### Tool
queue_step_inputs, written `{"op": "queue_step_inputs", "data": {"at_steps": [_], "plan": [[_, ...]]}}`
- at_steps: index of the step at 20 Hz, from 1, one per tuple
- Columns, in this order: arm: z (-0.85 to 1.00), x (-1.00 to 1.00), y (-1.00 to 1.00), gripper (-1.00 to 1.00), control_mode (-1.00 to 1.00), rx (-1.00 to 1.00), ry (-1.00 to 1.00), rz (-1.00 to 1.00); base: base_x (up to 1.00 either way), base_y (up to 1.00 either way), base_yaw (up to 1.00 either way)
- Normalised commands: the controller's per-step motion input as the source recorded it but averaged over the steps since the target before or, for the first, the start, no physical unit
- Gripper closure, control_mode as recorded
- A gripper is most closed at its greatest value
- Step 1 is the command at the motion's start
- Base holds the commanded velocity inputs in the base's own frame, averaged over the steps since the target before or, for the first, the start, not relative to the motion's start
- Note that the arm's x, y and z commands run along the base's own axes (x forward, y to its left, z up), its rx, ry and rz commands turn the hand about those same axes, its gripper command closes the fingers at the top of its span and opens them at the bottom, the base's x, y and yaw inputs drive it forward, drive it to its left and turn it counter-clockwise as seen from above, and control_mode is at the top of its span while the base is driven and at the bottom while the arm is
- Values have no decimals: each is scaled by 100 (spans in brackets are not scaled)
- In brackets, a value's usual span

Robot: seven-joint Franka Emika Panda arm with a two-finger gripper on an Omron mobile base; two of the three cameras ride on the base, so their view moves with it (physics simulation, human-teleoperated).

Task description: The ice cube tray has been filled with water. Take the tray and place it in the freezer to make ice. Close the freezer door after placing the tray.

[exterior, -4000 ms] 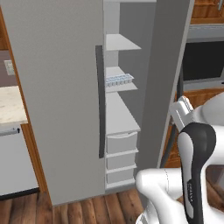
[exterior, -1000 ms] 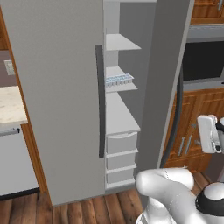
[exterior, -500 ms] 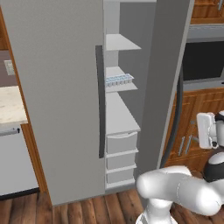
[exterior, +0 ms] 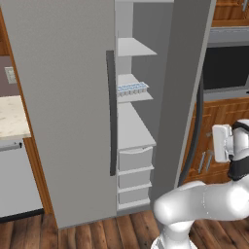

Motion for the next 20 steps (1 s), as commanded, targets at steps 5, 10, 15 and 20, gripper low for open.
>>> {"op": "queue_step_inputs", "data": {"at_steps": [5,10,15,20], "plan": [[-20,12,1,-100,-100,0,0,4,0,0,0],[-28,10,1,-100,-100,0,0,2,0,0,0],[-31,16,21,-100,-100,0,0,3,0,0,0],[-35,24,32,-100,-100,0,0,3,0,0,0]]}}
